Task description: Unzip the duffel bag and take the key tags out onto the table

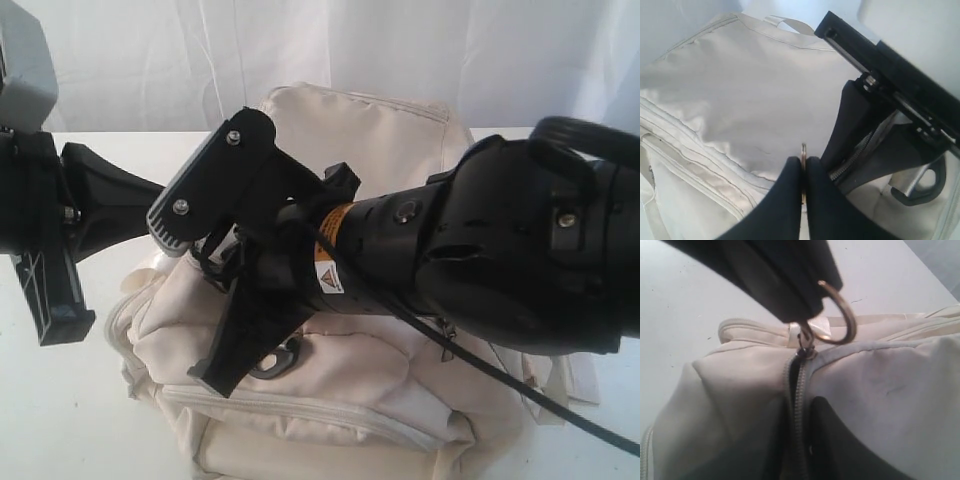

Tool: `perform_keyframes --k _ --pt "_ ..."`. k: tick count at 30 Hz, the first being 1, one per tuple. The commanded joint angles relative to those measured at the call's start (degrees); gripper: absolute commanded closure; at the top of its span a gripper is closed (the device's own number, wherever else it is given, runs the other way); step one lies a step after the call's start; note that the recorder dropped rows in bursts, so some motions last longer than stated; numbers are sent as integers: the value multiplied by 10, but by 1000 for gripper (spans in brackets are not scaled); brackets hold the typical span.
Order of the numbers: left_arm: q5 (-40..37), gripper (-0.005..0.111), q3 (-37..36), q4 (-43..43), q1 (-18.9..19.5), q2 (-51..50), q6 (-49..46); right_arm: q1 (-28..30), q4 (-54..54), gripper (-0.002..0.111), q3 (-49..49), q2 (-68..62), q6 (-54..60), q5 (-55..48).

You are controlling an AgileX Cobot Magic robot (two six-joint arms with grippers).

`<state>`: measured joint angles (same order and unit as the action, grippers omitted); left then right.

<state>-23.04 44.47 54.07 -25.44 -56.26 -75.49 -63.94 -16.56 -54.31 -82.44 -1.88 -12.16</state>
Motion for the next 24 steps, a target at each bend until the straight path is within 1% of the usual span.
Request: perform_keyframes --k 1,2,3,4,6,8,15,24 --pt "6 107 3 5 1 10 6 0 -3 96 -4 0 6 -25" --pt "15 107 3 -1 1 10 12 0 -3 100 -4 0 6 -35" --pt "25 107 3 -9 1 8 20 0 -3 106 -4 0 6 -49" --pt "36 107 2 -24 1 7 33 0 -3 108 -4 0 6 -62" --pt "54 107 2 -56 1 1 60 0 -1 108 -4 0 6 -85" --pt "57 107 2 -70 1 -9 67 -6 0 108 -4 0 6 -98" --pt "76 107 2 -72 1 -51 67 -59 4 108 -4 0 6 -133" --pt "87 107 2 -72 1 -66 67 -118 17 108 -4 3 6 -193"
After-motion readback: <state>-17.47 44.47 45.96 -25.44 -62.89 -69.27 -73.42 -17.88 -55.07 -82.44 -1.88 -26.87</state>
